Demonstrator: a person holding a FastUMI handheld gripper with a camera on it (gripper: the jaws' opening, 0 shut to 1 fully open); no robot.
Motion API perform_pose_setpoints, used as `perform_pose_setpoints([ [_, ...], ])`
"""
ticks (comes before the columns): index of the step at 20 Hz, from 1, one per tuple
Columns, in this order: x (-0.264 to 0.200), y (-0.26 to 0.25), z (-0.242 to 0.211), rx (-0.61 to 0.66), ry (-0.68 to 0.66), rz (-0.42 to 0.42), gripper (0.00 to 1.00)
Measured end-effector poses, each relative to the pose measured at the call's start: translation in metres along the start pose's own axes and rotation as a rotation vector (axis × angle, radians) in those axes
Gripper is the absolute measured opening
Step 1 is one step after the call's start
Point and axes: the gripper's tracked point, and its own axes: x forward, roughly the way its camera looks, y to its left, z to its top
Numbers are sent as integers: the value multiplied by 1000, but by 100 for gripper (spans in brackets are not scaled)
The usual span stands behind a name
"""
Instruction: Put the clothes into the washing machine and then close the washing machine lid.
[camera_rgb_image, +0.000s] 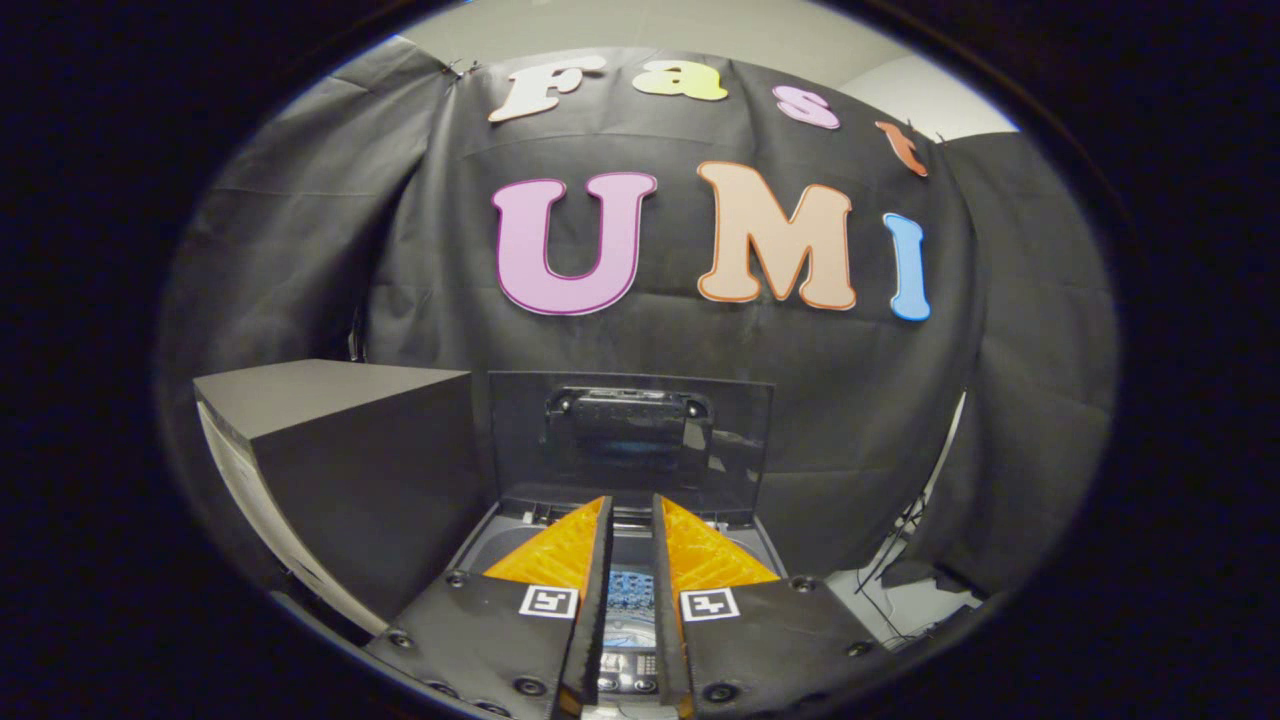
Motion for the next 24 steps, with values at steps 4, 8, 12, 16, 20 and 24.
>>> perform_pose_setpoints([
  [4, -23, -21, -15, -12, -28, -17, 23],
  [8, -54, -45, -25, 4, -105, -44, 23],
  [12, -85, -69, -39, 25, -139, -75, 23],
  [16, -112, -91, -59, 21, -153, -103, 26],
  [20, -130, -100, -84, 31, -143, -115, 29],
  [24, -138, -106, -101, 43, -123, -136, 29],
])
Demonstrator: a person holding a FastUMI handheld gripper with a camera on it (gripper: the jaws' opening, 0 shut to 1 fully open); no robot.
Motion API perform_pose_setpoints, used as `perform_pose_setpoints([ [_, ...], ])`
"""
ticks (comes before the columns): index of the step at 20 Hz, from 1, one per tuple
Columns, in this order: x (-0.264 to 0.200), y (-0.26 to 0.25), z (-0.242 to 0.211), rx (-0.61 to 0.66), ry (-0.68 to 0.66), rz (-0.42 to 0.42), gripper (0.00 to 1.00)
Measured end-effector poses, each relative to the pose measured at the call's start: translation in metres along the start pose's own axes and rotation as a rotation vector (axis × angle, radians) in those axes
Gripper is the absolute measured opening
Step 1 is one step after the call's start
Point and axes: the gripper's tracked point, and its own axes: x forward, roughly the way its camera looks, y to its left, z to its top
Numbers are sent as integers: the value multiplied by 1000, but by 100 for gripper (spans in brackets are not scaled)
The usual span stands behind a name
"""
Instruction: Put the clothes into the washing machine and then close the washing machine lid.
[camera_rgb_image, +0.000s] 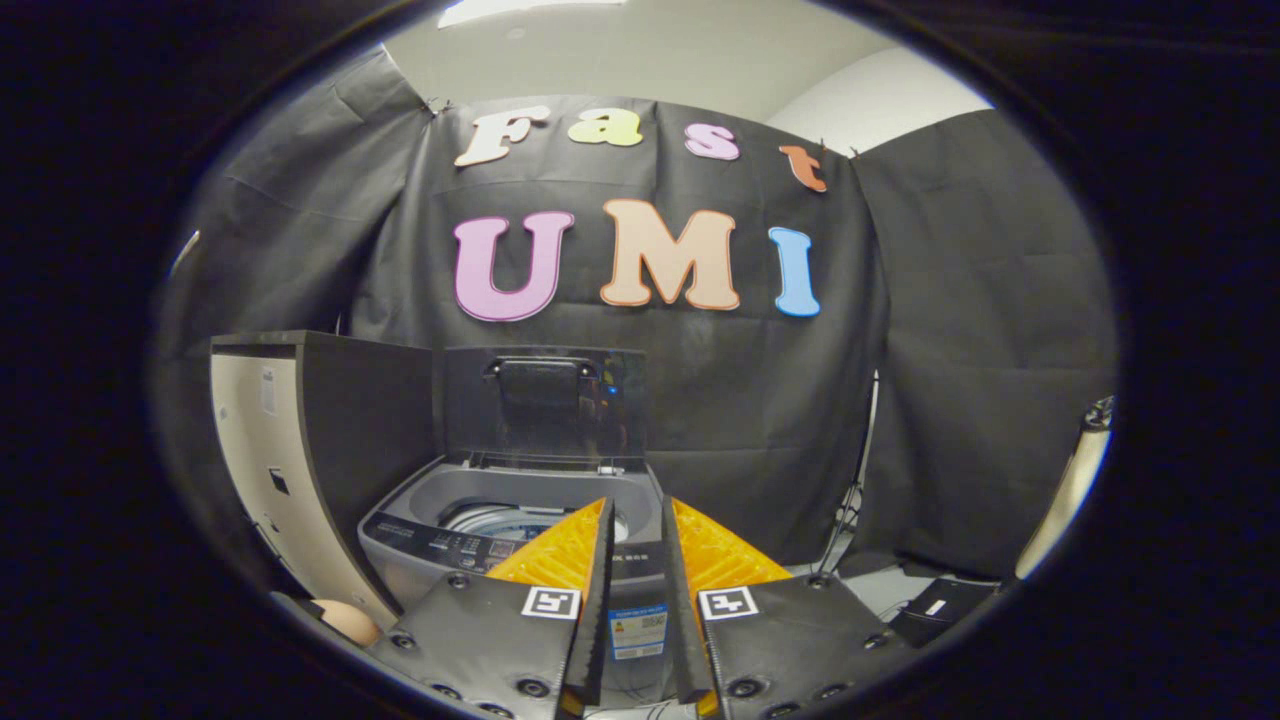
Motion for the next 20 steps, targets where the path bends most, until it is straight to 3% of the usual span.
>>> perform_pose_setpoints([
  [17, -12, -11, 14, 22, -19, -35, 29],
  [20, -15, -15, 20, 28, -24, -35, 35],
])
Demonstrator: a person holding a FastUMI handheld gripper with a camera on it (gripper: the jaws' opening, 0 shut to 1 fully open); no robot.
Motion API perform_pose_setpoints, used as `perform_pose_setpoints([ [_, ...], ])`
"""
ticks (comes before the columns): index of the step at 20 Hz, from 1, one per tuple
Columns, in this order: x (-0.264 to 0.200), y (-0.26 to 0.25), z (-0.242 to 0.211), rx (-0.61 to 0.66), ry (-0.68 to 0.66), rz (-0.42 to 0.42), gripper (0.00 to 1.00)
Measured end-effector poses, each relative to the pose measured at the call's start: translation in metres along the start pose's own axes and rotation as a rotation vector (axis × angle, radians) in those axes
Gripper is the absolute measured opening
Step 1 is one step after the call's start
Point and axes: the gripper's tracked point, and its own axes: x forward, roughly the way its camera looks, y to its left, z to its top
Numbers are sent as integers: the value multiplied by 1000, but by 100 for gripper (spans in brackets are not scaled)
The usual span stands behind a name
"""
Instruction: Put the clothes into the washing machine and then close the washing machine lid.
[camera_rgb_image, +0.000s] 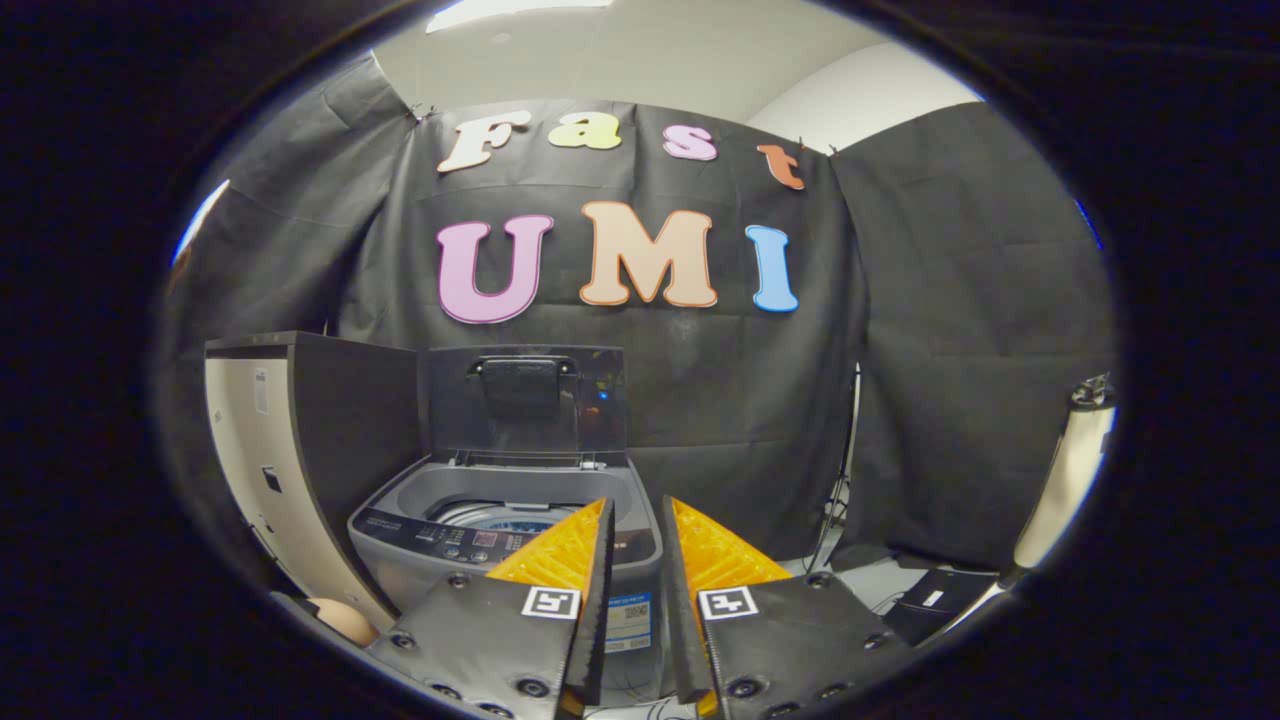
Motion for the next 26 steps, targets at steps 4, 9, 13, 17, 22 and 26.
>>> perform_pose_setpoints([
  [4, -3, -2, 2, -18, -45, 6, 43],
  [9, -9, 5, -10, -1, -26, 45, 53],
  [13, -6, 6, -3, 6, -51, 52, 57],
  [17, 22, 20, 21, -6, -66, 83, 59],
  [22, 83, 56, 56, -47, -107, 154, 63],
  [26, 145, 101, 95, -87, -136, 205, 73],
])
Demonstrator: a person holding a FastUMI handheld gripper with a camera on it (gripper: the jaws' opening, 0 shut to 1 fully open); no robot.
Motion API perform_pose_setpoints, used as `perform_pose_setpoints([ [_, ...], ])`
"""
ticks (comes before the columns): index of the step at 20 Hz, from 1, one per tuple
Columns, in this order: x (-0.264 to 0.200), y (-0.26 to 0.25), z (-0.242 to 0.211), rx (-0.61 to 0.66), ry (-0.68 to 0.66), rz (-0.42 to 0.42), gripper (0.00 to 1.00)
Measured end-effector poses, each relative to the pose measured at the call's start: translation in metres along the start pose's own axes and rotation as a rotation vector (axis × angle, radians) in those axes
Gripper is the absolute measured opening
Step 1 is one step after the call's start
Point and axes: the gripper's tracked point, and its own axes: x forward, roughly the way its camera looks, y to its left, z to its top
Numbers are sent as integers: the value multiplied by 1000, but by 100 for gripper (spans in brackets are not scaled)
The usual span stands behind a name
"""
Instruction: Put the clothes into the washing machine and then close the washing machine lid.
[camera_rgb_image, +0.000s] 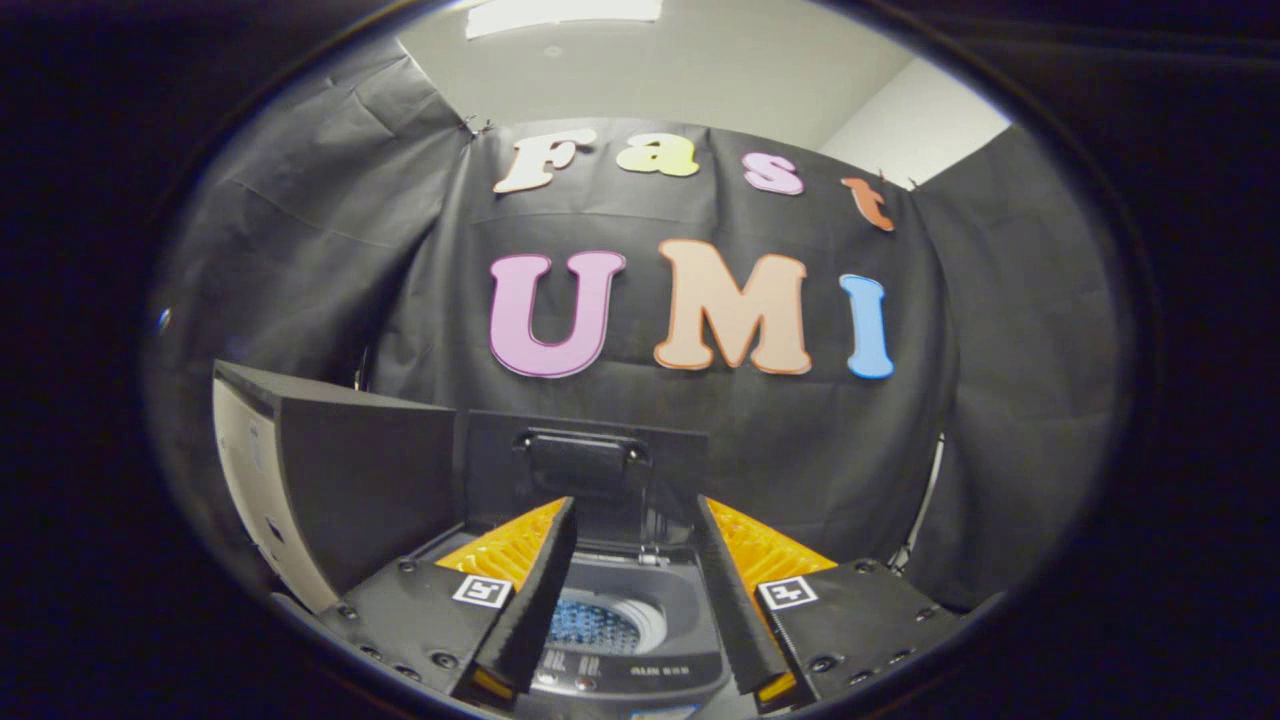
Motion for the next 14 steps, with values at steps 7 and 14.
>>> perform_pose_setpoints([
  [7, 140, 52, 34, -43, -3, 41, 97],
  [14, 268, 74, 8, -24, 89, -49, 98],
])
